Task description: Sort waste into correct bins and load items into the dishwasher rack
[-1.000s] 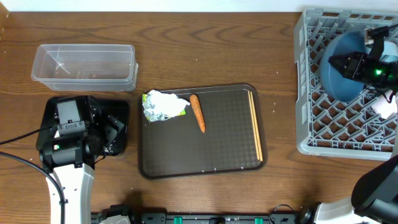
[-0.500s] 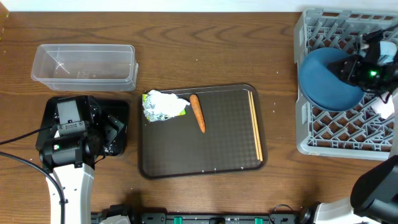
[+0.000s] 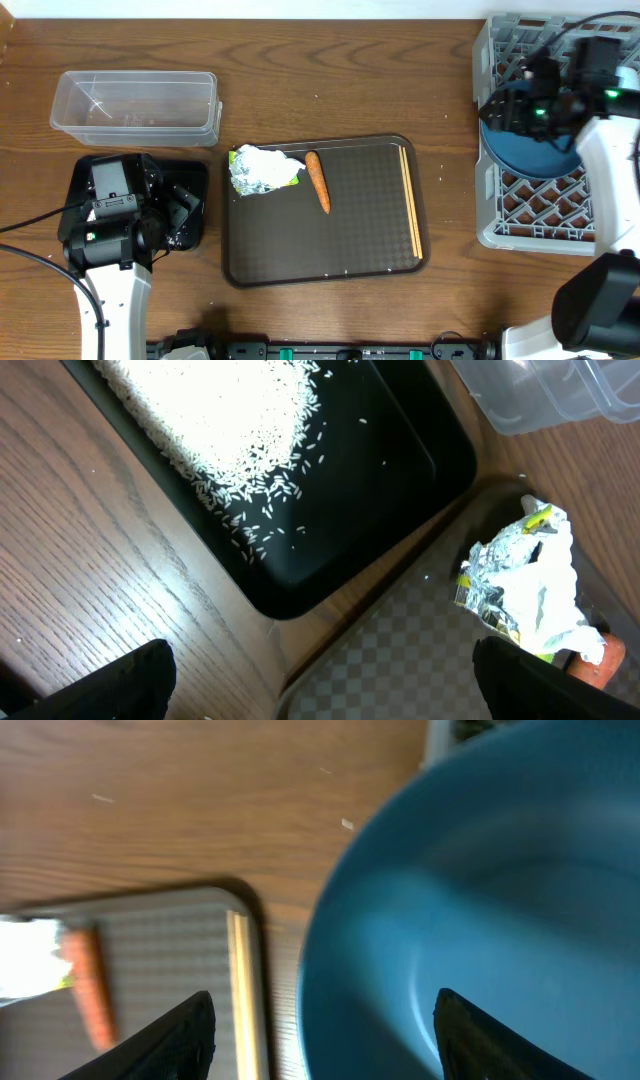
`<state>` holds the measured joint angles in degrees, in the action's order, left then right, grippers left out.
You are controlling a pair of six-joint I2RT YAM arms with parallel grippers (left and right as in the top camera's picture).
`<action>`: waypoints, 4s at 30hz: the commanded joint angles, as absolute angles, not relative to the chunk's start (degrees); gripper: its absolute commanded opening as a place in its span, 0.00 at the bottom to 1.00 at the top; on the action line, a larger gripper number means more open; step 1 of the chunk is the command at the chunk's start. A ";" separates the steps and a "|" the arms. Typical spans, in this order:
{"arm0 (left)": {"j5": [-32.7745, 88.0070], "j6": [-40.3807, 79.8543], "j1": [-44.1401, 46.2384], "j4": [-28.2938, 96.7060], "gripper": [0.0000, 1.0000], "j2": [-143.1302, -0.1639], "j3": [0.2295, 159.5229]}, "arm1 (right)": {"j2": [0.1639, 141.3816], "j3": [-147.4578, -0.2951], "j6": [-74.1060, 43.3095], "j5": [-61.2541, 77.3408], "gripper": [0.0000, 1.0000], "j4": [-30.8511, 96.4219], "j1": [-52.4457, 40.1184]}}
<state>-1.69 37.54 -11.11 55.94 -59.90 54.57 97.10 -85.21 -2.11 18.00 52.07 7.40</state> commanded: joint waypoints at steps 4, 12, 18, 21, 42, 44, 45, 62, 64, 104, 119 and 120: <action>-2.15 37.85 -11.33 56.12 0.98 -59.96 55.72 | 96.90 -84.99 -10.72 -2.68 0.69 52.84 0.01; -2.15 37.82 -11.33 56.12 0.98 -59.96 55.72 | 101.01 -84.58 -12.43 -4.51 0.61 53.15 -2.33; -2.15 37.82 -11.33 56.12 0.98 -59.96 55.72 | 104.14 -84.58 -12.84 -4.43 0.46 53.17 -2.33; -2.15 37.82 -11.33 56.12 0.98 -59.96 55.72 | 104.14 -84.60 -12.84 -4.27 0.27 53.12 -2.33; -2.15 37.82 -11.33 56.10 0.98 -59.96 55.72 | 89.34 -88.29 -10.09 20.10 0.01 50.65 5.72; -2.15 37.82 -11.33 56.12 0.98 -59.96 55.72 | 88.97 -88.29 -8.51 28.49 0.01 49.45 8.82; -2.15 37.85 -11.33 56.12 0.98 -59.96 55.75 | 88.99 -88.27 -7.99 32.64 0.01 48.97 10.59; -2.15 37.82 -11.33 56.12 0.98 -59.96 55.72 | 98.56 -84.14 -4.21 78.30 0.01 36.38 19.70; -2.15 37.82 -11.33 56.12 0.98 -59.96 55.72 | 99.77 -84.14 -4.21 78.50 0.01 36.60 19.70; -2.15 37.82 -11.33 56.12 0.98 -59.96 55.75 | 98.17 -81.32 -10.63 49.67 0.03 49.41 33.54; -2.15 37.82 -11.33 56.12 0.98 -59.96 55.72 | 88.38 -83.22 -19.11 20.53 0.61 57.71 33.95; -2.15 37.82 -11.33 56.12 0.98 -59.96 55.72 | 87.88 -83.77 -19.73 19.18 0.74 58.50 33.95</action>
<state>-1.69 37.52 -11.11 55.92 -59.90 54.57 90.39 -82.67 -16.71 30.55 57.47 33.91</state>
